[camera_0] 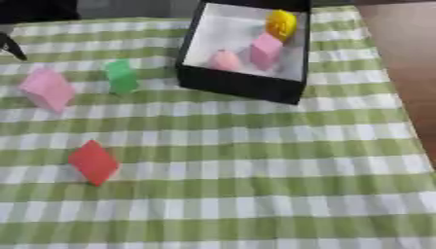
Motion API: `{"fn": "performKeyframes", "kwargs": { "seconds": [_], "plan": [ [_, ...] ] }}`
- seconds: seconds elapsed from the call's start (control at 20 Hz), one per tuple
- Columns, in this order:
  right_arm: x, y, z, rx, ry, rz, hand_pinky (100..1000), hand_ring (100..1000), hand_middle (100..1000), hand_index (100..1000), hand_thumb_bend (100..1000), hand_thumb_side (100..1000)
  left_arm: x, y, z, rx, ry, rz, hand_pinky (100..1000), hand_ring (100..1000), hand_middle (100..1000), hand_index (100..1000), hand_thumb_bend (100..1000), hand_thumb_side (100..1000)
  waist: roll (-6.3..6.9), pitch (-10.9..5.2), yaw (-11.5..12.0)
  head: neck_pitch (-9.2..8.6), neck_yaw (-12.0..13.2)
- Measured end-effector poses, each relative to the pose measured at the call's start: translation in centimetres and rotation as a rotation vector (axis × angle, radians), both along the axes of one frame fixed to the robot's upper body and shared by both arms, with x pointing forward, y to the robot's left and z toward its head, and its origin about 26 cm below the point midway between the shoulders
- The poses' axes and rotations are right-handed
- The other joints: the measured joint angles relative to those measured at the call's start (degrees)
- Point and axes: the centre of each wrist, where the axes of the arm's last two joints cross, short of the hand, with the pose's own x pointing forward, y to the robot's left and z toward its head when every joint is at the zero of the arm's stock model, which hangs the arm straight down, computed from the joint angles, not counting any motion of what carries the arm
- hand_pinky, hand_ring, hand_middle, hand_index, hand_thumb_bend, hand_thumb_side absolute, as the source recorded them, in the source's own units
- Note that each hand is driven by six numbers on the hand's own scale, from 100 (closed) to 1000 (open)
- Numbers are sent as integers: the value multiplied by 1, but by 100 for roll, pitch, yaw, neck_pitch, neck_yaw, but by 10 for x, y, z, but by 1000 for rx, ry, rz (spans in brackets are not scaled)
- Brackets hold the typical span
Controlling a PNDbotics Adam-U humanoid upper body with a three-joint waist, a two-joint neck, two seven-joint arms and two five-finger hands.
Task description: Pick up objects on the table and place them in the box.
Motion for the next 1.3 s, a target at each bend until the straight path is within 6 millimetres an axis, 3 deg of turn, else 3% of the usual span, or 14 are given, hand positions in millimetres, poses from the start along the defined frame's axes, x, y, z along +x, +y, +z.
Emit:
{"fn": "performKeyframes", "kwargs": {
  "seconds": [0.6,1.3],
  "plan": [
    [1,1,-3,12,11,8,993,657,544,738,100,510,21,-19,-6,-50,-4,-12,942,918,826,873,644,100,-11,8,-56,-98,1],
    [1,2,-4,22,18,20,997,659,547,740,100,514,31,-20,-22,-19,51,29,930,910,824,861,663,100,-48,34,-118,-103,96]
  ]
}}
